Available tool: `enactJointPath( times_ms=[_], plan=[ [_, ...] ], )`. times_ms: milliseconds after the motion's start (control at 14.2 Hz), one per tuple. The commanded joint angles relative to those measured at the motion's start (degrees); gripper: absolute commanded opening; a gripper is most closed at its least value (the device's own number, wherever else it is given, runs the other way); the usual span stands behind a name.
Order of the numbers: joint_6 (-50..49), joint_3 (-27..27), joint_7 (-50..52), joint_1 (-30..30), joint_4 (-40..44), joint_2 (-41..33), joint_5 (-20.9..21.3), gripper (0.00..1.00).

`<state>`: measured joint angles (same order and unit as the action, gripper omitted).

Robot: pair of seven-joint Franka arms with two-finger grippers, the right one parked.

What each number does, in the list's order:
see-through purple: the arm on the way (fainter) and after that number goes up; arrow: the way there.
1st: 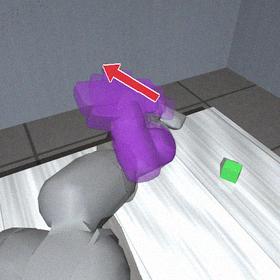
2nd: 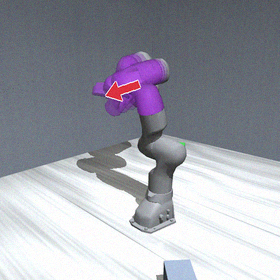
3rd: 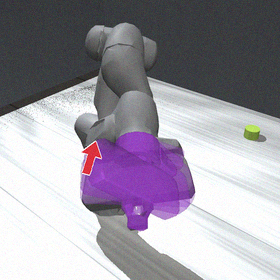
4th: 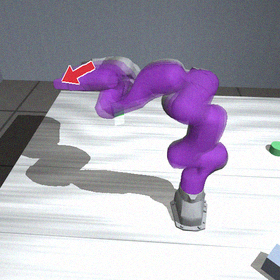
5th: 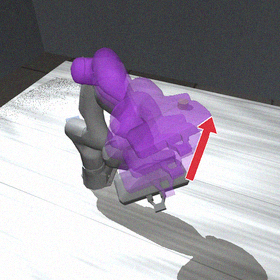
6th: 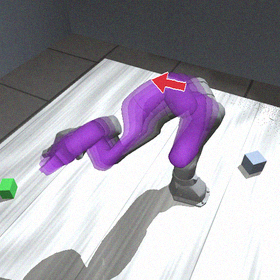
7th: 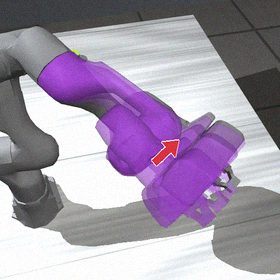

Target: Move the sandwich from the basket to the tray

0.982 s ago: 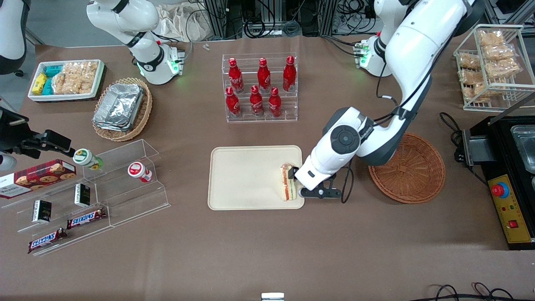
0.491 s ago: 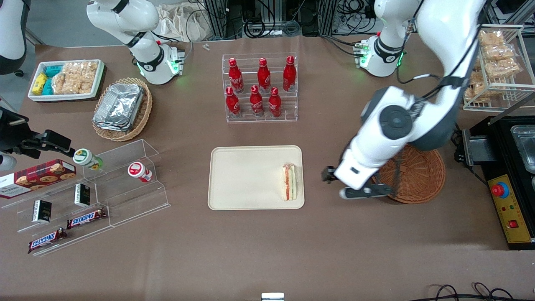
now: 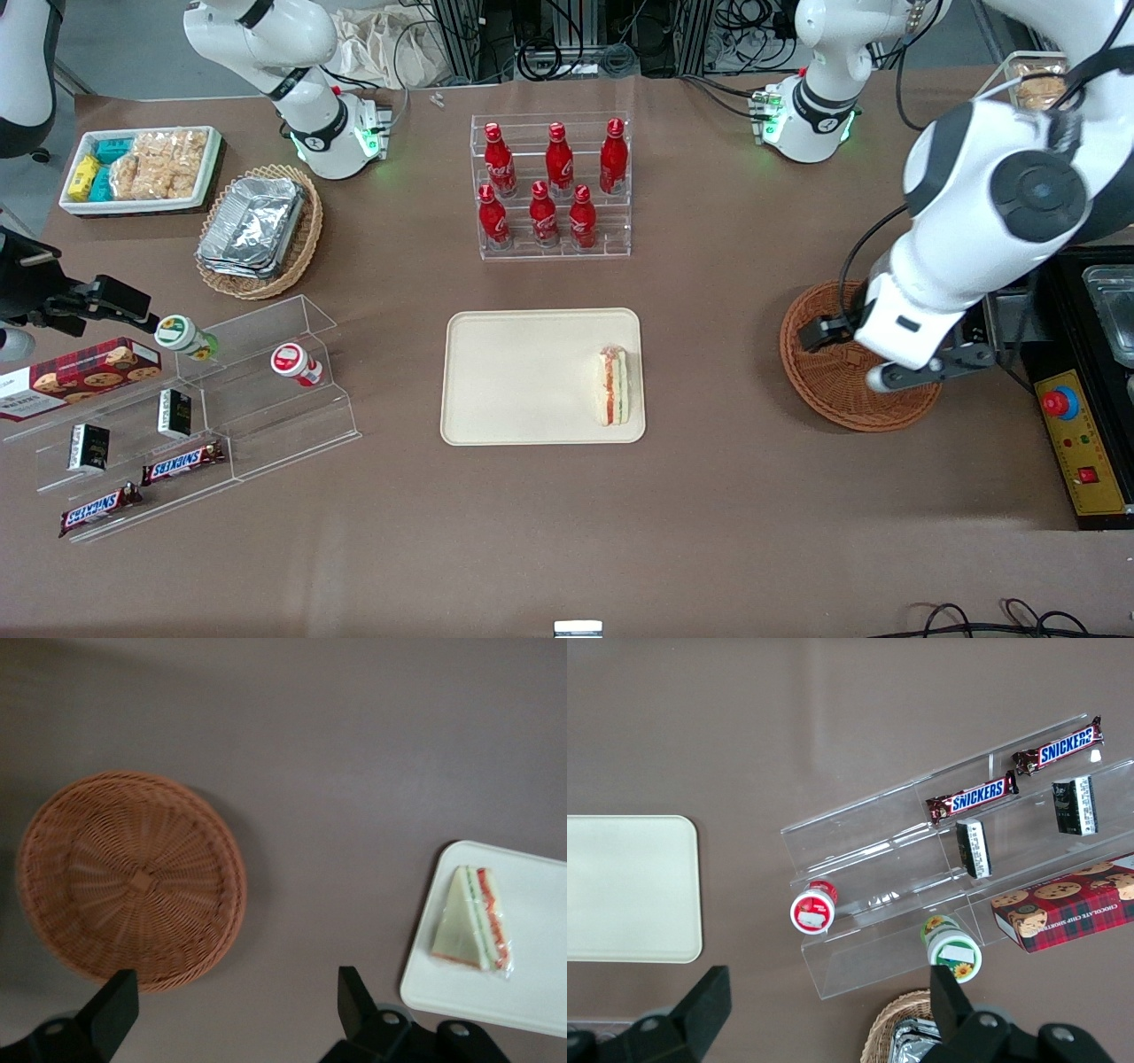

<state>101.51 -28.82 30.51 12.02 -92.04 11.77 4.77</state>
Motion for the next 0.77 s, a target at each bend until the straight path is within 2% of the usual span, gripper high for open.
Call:
enactJointPath(
  times_ms=[0, 421, 702],
  plan=[
    [-0.5, -0.5, -4.6, 5.7, -5.6, -6.0, -4.0, 1.00],
    [-2.6, -0.2, -19.3, 11.4, -5.0, -6.6, -3.9, 1.00],
    [-3.1, -0.1, -17.8, 13.2, -3.7, -4.8, -3.3, 1.00]
  ],
)
